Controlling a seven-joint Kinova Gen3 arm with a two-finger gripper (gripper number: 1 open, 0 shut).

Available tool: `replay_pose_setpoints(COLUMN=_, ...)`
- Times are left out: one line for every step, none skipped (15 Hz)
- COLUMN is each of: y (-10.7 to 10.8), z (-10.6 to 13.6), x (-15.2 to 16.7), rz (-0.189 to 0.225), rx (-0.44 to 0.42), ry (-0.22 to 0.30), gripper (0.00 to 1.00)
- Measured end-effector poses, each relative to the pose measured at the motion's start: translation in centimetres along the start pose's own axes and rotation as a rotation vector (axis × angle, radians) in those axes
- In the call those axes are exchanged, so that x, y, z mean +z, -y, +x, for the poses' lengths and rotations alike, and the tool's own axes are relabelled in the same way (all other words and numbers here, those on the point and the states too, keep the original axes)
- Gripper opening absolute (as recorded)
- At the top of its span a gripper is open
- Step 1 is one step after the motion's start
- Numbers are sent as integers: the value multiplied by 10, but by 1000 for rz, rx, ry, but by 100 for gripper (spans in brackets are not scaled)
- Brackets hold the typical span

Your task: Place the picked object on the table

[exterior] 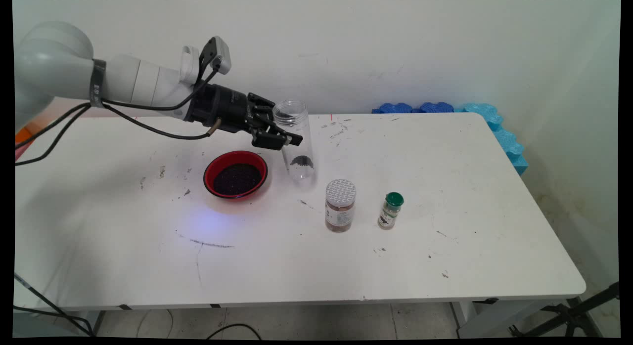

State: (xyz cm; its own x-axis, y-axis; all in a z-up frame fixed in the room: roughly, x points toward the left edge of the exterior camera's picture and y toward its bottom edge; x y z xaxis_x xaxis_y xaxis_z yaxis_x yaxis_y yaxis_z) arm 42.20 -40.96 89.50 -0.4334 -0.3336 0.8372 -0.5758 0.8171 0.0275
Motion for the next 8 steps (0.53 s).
replay_pose_setpoints(y=0, z=-1, x=1, rz=2, rx=-3, ry=0, gripper=0)
replay_pose_setpoints(y=0, z=-2, x=2, rz=3, rx=-7, ry=0, gripper=0)
replay_pose_setpoints(y=0, z=-3, x=3, rz=4, rx=-10, ry=0, gripper=0)
replay_pose_setpoints(y=0, z=-4, x=4, rz=5, rx=-13, ry=0, gripper=0)
replay_pose_setpoints(y=0, z=-5, x=6, rz=7, rx=-17, ry=1, gripper=0)
replay_pose_setpoints(y=0, z=-7, x=7, rz=8, rx=-20, ry=2, gripper=0)
replay_pose_setpoints(y=0, z=-8, x=9, rz=8, rx=-22, ry=4, gripper=0)
replay_pose_setpoints(y=0, z=-10, x=10, rz=8, rx=-23, ry=7, gripper=0)
